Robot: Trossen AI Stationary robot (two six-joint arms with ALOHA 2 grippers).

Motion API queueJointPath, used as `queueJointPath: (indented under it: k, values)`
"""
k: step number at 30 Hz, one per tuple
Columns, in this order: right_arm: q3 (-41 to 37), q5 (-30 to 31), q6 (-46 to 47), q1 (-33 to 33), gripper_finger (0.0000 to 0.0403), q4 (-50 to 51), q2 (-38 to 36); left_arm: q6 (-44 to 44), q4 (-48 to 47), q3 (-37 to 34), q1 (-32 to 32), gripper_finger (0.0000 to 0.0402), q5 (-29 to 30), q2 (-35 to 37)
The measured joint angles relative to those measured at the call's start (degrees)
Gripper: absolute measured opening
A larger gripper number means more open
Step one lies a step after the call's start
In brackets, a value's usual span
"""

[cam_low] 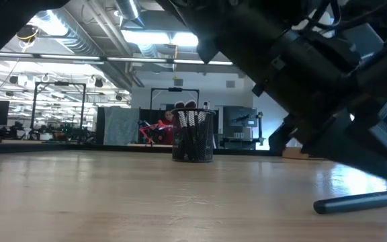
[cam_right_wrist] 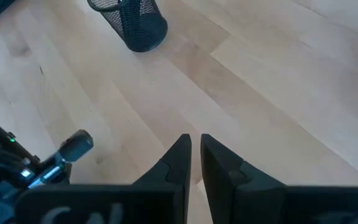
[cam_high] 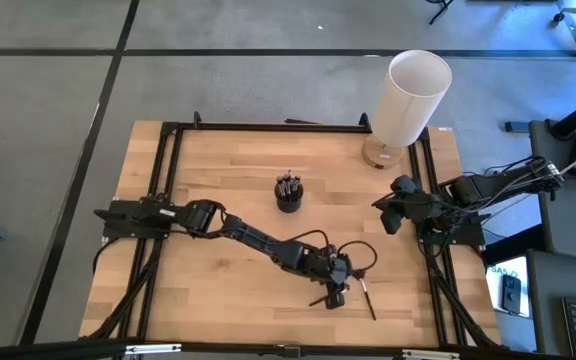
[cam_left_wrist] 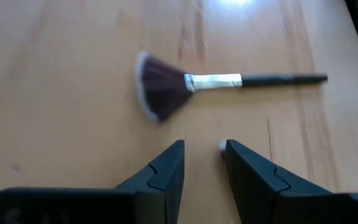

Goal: Sort items
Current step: Put the eyeshadow brush into the organizer

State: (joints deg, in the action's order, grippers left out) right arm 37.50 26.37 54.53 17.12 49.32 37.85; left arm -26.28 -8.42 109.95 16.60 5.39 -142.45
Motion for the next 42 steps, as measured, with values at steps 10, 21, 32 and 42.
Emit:
queueJointPath:
  k: [10,21,32,42]
  values:
    - [0.0,-0.07,2.27,0.0,0.0037,-0.15,0.02,6.43,-5.59,0.19,2.52,0.0113,-0.58,0.06]
    - [-0.02,-0.02,1.81,0.0,0.0037,-0.15,0.04,8.77,-9.86,0.04,2.35,0.0072,0.66,1.12]
    - [-0.02,-0.01,1.82,-0.02,0.0037,-0.15,0.66,8.26,0.55,-0.08,2.26,0.0072,-7.15,1.87]
    - [-0.02,0.07,0.99,-0.02,0.0037,-0.17,0.68,10.73,6.98,0.03,3.07,0.0125,-5.59,-3.02]
